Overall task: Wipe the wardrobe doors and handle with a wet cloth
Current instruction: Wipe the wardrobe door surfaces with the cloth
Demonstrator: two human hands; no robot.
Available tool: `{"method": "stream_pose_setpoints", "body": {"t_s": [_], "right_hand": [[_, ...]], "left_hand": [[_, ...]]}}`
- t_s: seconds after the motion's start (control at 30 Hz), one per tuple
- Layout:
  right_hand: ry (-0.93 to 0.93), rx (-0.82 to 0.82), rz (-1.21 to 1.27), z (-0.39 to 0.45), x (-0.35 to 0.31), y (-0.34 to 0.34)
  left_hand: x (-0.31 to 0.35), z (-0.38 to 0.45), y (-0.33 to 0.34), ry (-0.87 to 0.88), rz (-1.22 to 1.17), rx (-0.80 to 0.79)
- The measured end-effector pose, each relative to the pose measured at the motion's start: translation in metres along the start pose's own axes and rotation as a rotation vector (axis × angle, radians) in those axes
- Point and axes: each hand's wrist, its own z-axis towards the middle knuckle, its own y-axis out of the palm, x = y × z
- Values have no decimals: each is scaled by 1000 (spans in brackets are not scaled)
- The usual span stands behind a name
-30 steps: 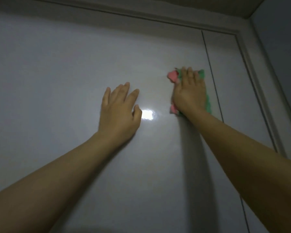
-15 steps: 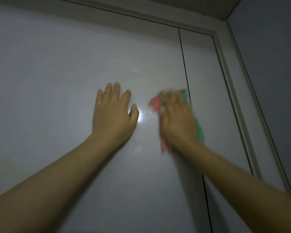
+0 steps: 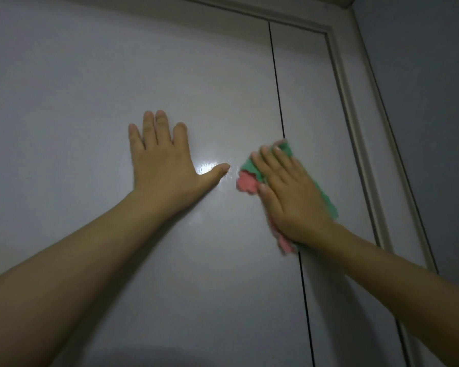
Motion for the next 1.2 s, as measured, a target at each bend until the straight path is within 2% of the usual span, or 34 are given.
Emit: {"method": "stream_pose_setpoints", "body": {"t_s": [0.07, 0.17, 0.23, 0.3, 0.37, 0.47, 0.53, 0.63, 0.7, 0.77, 0.9, 0.93, 1.0, 1.1, 1.2], "right_hand": [[-6, -12, -30, -5, 34, -5], [333, 81, 9, 24, 71, -10], [476, 115, 28, 31, 60, -8], [420, 99, 18, 8, 26, -2], [232, 31, 21, -38, -3, 3], [27, -66, 46, -80, 10, -1], [95, -43, 5, -65, 38, -6], [386, 62, 27, -19, 65, -8], [488, 104, 35, -2, 58, -4], [442, 92, 40, -13, 43, -1], [154, -35, 7, -50, 54, -6], [161, -39, 5, -44, 66, -8], [302, 24, 9, -22, 84, -13], [471, 103, 29, -10, 69, -8], [289, 32, 26, -56, 35, 0]], "left_hand": [[1, -1, 2, -4, 9, -1], [1, 0, 3, 0, 10, -6], [2, 0, 3, -3, -1, -7], [2, 0, 1, -10, -15, -16], [3, -1, -1, -10, -22, -25], [2, -7, -6, -16, -45, -59], [0, -13, -10, -23, -63, -70], [1, -24, -13, -16, -73, -69], [4, -30, -14, -3, -94, -70], [11, -36, -12, 30, -111, -68], [27, -44, -8, 149, -120, -58], [29, -45, -8, 163, -116, -63], [32, -46, -7, 175, -111, -77], [30, -50, -3, 171, -108, -87], [29, -56, 3, 170, -116, -81]]}}
